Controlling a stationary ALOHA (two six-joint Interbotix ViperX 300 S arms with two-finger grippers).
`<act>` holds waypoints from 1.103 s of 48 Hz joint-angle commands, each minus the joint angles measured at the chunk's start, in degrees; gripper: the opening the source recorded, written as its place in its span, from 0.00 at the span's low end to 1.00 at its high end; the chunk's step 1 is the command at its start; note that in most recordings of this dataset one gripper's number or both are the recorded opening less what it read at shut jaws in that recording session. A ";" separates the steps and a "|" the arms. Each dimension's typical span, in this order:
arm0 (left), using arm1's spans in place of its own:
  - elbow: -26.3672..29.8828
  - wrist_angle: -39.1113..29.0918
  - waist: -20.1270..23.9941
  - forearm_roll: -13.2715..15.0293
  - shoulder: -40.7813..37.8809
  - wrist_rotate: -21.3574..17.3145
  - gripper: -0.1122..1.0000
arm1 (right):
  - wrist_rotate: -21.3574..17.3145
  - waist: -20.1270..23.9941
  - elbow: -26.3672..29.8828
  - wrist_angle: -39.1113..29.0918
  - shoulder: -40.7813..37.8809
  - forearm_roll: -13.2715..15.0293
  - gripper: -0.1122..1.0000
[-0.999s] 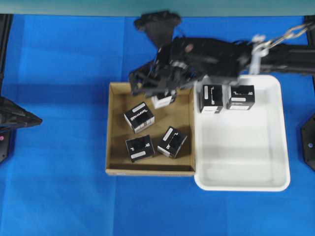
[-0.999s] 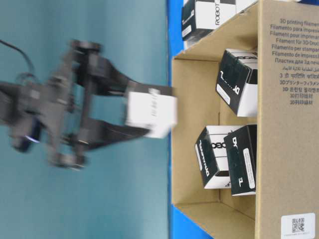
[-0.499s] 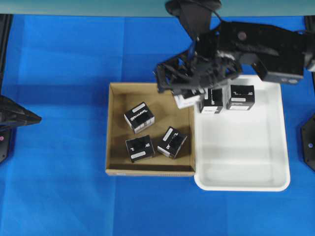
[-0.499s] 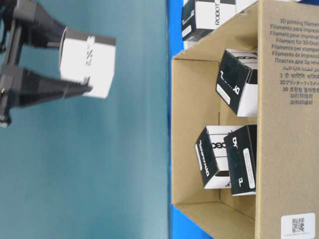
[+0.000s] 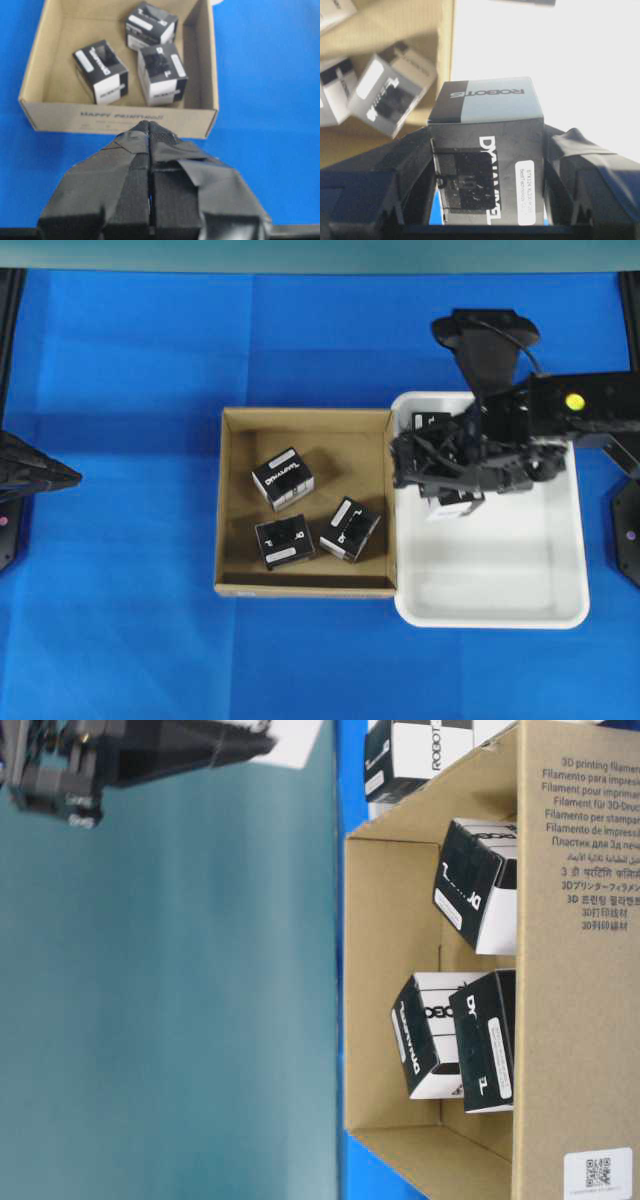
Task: Pick a box that is randomly placed inside the cardboard box.
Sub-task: 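Lift the held box out and carry it right over the white tray, then lower the box into the white tray and open the right gripper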
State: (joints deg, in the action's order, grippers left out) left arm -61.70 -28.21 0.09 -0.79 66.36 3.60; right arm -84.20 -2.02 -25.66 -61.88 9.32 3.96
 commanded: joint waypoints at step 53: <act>1.14 2.46 -0.26 -0.18 -0.44 0.26 0.04 | -5.80 -1.67 -13.45 20.30 -9.76 2.20 0.65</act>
State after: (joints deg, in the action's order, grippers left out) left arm -61.70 -26.28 -0.09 -0.79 66.62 3.87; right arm -89.82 -3.16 -39.11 -41.92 -0.18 5.89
